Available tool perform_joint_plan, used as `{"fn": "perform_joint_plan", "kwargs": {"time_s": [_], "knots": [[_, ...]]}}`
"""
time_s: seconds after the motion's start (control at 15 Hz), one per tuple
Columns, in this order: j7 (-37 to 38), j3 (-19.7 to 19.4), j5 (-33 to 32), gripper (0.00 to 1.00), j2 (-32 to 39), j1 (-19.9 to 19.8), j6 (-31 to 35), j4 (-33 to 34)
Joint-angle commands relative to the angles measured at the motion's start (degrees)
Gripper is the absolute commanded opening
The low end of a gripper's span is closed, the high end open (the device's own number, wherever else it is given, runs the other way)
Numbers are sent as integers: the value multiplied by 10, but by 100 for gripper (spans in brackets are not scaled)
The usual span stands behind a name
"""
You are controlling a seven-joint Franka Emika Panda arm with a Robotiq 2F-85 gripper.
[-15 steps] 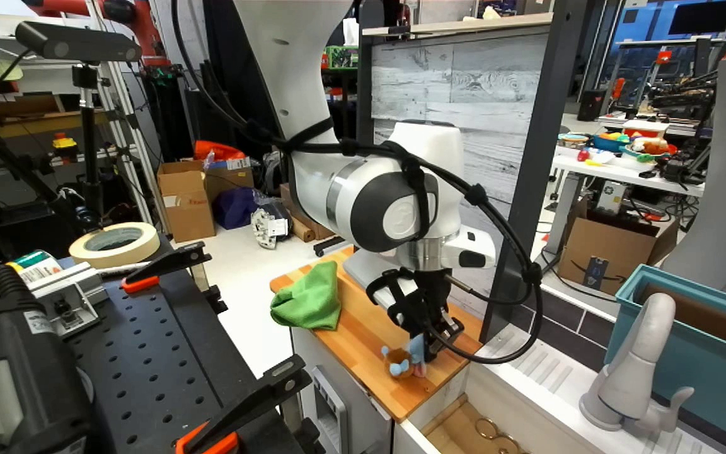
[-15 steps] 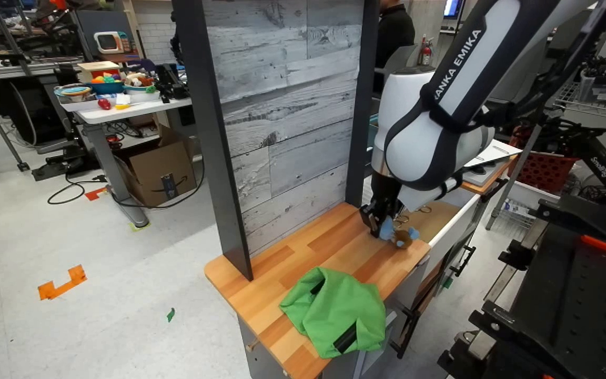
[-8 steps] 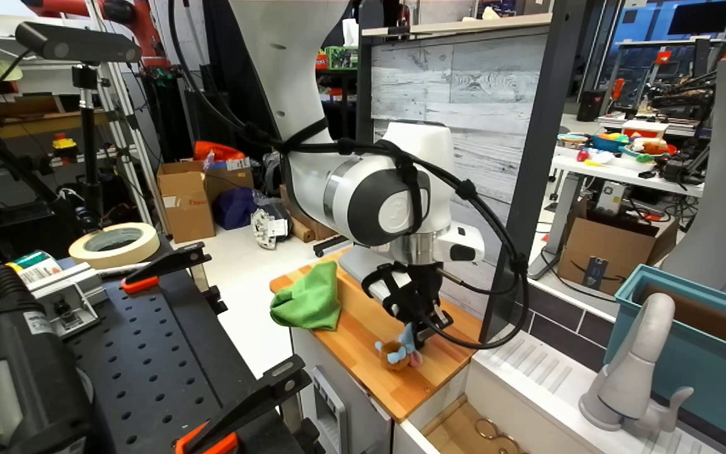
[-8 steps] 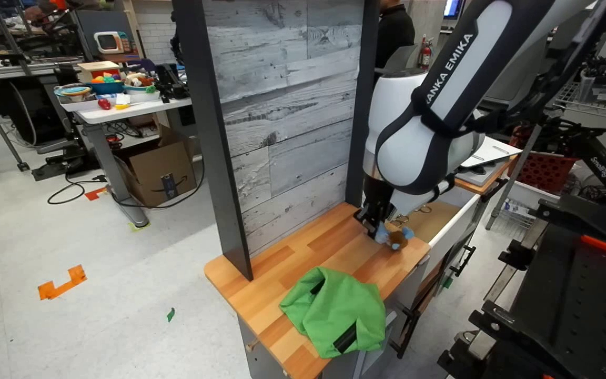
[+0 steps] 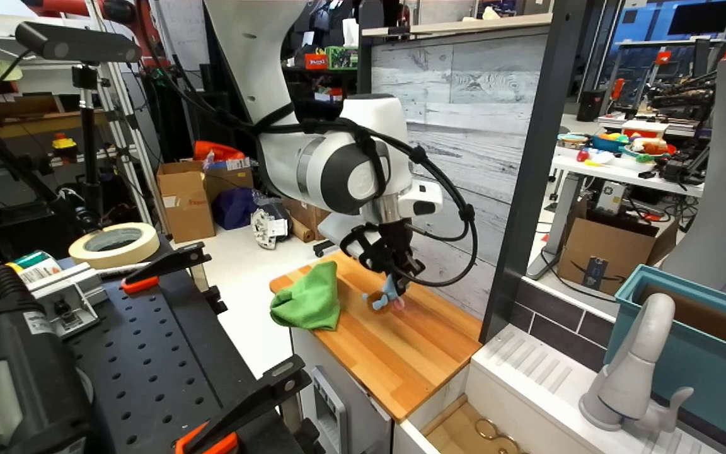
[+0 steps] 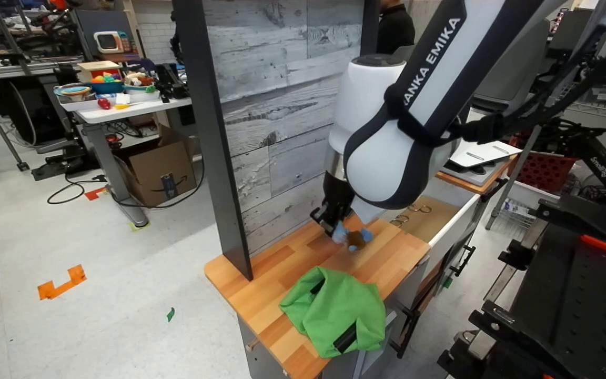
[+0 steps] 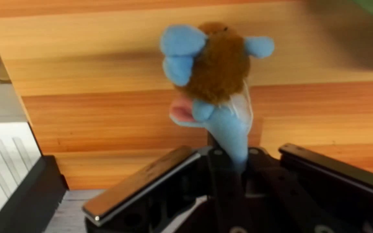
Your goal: Move the blue object to the left
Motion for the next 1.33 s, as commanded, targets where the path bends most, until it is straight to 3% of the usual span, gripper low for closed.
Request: {"fn": "perform_joint_plan", "kwargs": {"time_s": [0.0, 0.47, 0.87, 0.93, 1.07, 1.27], "knots": [[13, 12, 19, 2, -14, 14, 23, 9], [3, 63, 26, 2, 25, 4, -6, 78], [0, 80, 25, 2, 69, 9, -27, 125], [-1, 82, 24, 32, 73, 9, -39, 130], [-1, 83, 23, 40, 77, 11, -46, 135], [3, 75, 21, 61, 62, 17, -28, 109]]}}
